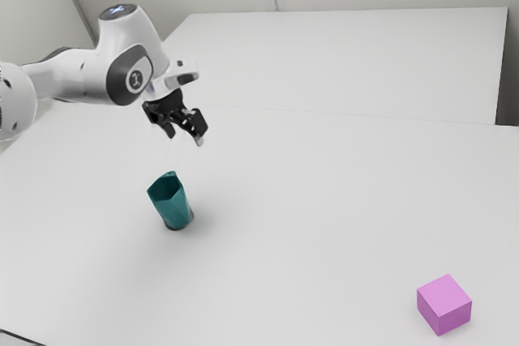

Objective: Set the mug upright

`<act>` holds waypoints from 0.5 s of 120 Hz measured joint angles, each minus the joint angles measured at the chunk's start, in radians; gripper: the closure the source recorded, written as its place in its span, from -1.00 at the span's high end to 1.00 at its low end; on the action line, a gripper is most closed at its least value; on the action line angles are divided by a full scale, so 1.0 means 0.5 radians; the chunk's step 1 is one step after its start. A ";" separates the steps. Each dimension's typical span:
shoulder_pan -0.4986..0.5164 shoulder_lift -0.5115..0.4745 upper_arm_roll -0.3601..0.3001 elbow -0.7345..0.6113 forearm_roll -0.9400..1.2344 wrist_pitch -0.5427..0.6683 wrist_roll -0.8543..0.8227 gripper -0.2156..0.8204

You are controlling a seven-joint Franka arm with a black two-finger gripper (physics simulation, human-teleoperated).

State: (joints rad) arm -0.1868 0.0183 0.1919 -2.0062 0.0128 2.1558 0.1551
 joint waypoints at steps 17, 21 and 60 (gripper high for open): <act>-0.015 0.070 0.004 0.315 -0.032 -0.230 0.046 0.47; -0.008 0.065 0.007 0.353 -0.046 -0.283 0.062 0.48; 0.252 0.028 0.025 0.734 -0.156 -0.739 0.227 0.53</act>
State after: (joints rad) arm -0.0606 0.0322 0.2044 -1.6392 -0.0652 1.7865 0.2689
